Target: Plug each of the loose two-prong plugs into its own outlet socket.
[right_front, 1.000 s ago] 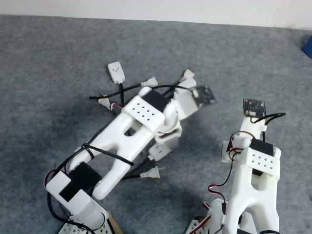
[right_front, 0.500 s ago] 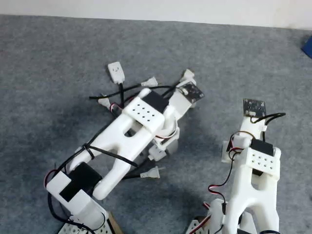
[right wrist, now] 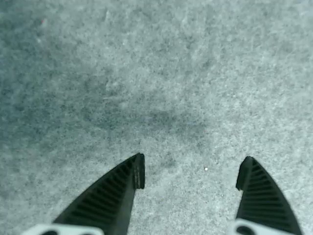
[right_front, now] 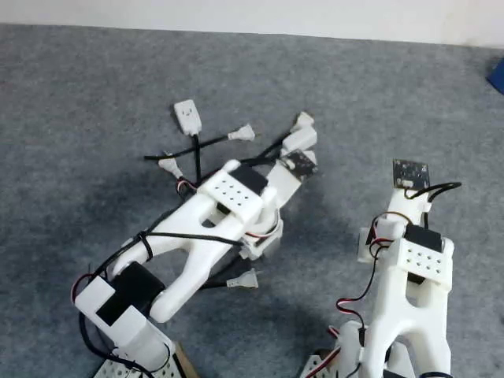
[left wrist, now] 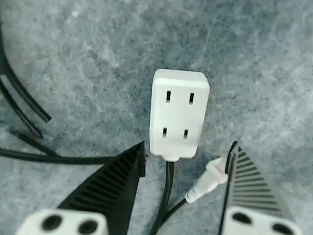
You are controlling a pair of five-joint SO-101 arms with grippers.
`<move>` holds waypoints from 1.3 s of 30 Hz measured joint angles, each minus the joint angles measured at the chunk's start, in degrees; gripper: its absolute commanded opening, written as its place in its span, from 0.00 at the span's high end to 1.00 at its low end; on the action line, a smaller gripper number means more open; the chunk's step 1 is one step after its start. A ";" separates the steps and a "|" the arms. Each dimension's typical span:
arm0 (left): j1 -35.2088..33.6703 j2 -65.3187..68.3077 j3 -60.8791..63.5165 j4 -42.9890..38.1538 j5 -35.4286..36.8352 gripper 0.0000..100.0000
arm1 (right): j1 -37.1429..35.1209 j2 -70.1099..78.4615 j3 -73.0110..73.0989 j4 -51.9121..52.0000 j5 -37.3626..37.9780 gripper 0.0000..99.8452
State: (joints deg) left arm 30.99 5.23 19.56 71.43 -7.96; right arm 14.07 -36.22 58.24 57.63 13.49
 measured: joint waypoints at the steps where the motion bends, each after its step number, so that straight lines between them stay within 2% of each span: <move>1: 0.09 0.18 0.53 -0.88 -0.53 0.73 | 0.00 0.00 0.00 0.00 0.00 0.70; 8: 0.00 0.18 3.96 -4.92 -6.86 0.74 | 0.00 0.00 0.00 0.00 0.00 0.70; 13: 0.00 0.18 4.40 -5.19 -17.41 0.85 | 0.00 0.00 0.00 0.00 0.00 0.70; 17: -0.09 0.18 4.40 -5.19 -23.91 0.89 | 0.00 0.00 0.00 0.00 0.00 0.70; 23: -0.09 0.18 4.40 -5.19 -31.47 0.91 | 0.00 0.00 0.00 0.00 0.00 0.70; 28: -0.09 0.18 4.40 -5.19 -38.07 0.89 | 0.00 0.00 0.00 0.00 0.00 0.70; 33: -0.79 0.18 4.40 -3.69 -36.66 0.73 | 0.00 0.00 0.00 0.00 0.00 0.70; 39: -4.92 0.18 -0.53 -0.62 -33.85 0.75 | 0.00 0.00 0.00 0.00 0.00 0.70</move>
State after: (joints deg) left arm 26.07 5.41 19.03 70.81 -41.80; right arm 14.07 -36.22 58.24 57.63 13.49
